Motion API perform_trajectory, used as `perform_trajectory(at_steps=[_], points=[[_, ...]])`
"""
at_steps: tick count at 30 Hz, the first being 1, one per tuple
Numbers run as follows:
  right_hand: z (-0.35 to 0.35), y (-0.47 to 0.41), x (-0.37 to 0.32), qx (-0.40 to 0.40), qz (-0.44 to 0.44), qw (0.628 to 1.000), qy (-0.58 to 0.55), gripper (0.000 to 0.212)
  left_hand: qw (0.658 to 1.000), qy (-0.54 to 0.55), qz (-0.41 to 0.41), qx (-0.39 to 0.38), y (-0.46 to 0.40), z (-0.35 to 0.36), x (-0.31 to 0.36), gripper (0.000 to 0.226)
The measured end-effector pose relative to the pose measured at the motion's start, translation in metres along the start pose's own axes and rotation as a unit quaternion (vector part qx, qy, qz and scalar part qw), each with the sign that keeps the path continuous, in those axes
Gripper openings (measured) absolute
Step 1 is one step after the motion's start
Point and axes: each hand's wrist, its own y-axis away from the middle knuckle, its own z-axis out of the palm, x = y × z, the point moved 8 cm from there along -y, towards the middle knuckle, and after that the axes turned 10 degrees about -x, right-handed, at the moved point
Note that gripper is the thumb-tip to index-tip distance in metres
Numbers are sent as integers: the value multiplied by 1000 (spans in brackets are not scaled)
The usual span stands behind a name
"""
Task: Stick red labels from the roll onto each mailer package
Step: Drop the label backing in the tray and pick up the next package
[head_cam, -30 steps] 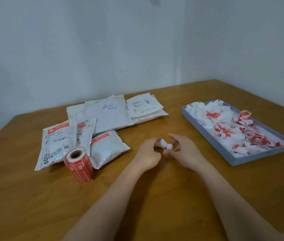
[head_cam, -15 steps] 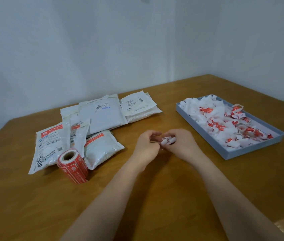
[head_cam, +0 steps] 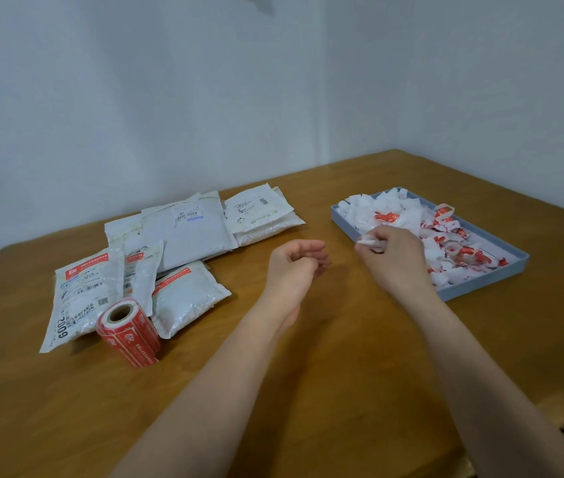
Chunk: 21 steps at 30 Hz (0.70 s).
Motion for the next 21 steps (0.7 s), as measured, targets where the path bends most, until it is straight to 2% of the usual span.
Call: perform_trajectory(at_steps=[3, 6, 13, 21], points=[[-25, -5, 24, 70, 53, 996, 7, 24, 1000, -1, -4, -8, 0, 4, -1, 36], [-32, -12, 39, 67, 103, 991, 59, 40, 1000, -3, -8, -7, 0, 4, 0, 35], [-25, -11, 43, 63, 135, 983, 110, 38, 1000, -4, -15, 6, 2, -11, -1, 31], [-21, -12, 36, 82, 109, 989, 56, 42, 999, -15, -33, 31, 3, -33, -9, 29]])
